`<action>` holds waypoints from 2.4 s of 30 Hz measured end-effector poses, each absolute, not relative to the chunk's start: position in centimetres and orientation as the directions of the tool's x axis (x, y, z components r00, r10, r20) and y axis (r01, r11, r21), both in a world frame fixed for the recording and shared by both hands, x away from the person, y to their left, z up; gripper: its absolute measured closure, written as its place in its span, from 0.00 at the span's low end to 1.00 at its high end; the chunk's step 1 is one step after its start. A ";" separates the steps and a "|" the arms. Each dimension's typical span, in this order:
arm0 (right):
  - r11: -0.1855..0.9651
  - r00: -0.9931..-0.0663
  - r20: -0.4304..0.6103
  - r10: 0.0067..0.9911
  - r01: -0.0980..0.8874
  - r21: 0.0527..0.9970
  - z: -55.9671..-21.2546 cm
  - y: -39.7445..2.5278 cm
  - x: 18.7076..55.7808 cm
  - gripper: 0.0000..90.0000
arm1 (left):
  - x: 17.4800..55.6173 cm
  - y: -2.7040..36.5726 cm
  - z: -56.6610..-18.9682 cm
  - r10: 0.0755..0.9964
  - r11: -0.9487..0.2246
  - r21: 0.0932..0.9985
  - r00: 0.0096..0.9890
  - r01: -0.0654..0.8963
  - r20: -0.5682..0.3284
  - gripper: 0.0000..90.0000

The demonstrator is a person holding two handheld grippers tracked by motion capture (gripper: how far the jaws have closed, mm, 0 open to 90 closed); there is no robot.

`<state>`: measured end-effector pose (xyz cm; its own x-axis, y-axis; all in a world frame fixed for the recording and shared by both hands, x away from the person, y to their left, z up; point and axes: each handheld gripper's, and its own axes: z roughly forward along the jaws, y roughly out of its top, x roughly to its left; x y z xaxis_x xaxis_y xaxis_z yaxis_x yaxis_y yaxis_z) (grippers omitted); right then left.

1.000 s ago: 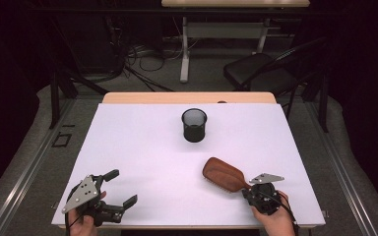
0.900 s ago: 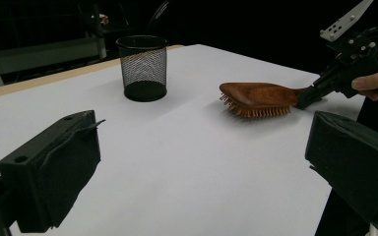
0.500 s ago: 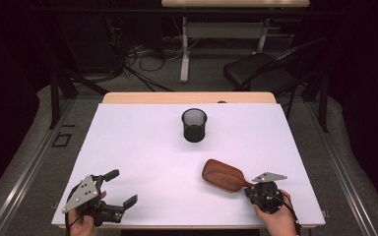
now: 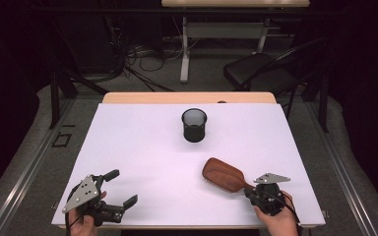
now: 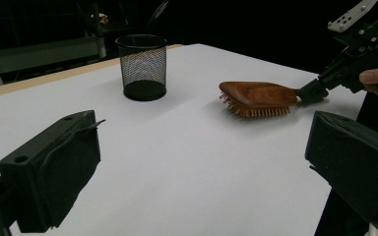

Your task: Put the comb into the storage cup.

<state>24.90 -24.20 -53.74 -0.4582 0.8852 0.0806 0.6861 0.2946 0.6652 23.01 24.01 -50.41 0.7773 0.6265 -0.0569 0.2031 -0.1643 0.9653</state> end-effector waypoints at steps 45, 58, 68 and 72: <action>0.316 -0.518 0.078 0.852 0.627 0.712 -52.6 -24.8 25.6 0.34 | 23.0 23.9 -50.5 0.632 -0.163 0.965 0.773 0.204 -0.057 0.00; 0.388 -0.559 0.079 0.826 0.664 0.639 -52.3 -24.9 26.6 0.07 | 23.0 23.8 -50.6 0.628 -0.164 0.964 0.776 0.209 -0.062 0.00; 0.447 -0.603 0.077 0.794 0.666 0.598 -50.8 -25.1 27.5 0.00 | 23.0 23.8 -50.6 0.629 -0.161 0.964 0.775 0.210 -0.064 0.00; 0.493 -0.621 0.035 0.783 0.654 0.574 -50.6 -25.0 27.9 0.00 | 23.0 23.7 -50.6 0.629 -0.161 0.964 0.774 0.211 -0.065 0.00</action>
